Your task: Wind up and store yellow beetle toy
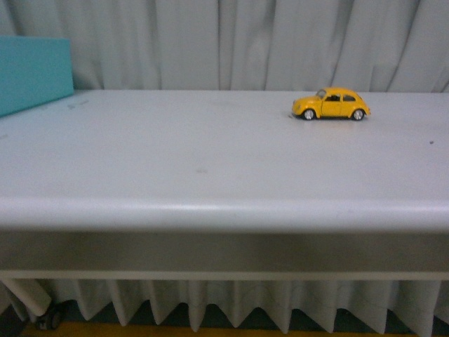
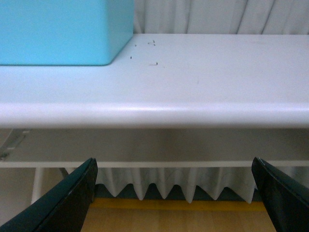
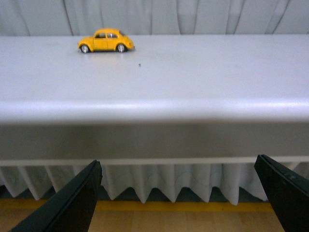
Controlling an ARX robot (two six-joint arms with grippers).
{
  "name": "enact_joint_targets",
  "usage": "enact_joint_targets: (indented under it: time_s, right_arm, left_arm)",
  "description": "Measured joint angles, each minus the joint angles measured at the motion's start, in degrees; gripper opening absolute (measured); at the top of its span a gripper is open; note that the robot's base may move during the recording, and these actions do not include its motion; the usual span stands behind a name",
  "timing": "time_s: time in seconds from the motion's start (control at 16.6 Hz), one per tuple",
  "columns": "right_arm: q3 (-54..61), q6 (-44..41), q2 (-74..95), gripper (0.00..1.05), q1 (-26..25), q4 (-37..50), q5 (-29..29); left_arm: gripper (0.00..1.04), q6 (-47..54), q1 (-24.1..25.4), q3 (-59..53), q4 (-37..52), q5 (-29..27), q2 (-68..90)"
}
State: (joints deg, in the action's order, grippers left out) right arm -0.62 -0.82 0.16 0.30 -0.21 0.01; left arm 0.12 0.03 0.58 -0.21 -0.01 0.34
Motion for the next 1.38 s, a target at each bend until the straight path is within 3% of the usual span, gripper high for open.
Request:
enact_joint_targets:
  time_s: [1.38]
  right_arm:
    - [0.0,0.2,0.0,0.98,0.0,0.0,0.0]
  left_arm:
    - [0.98,-0.1,0.0,0.0,0.1,0.0,0.0]
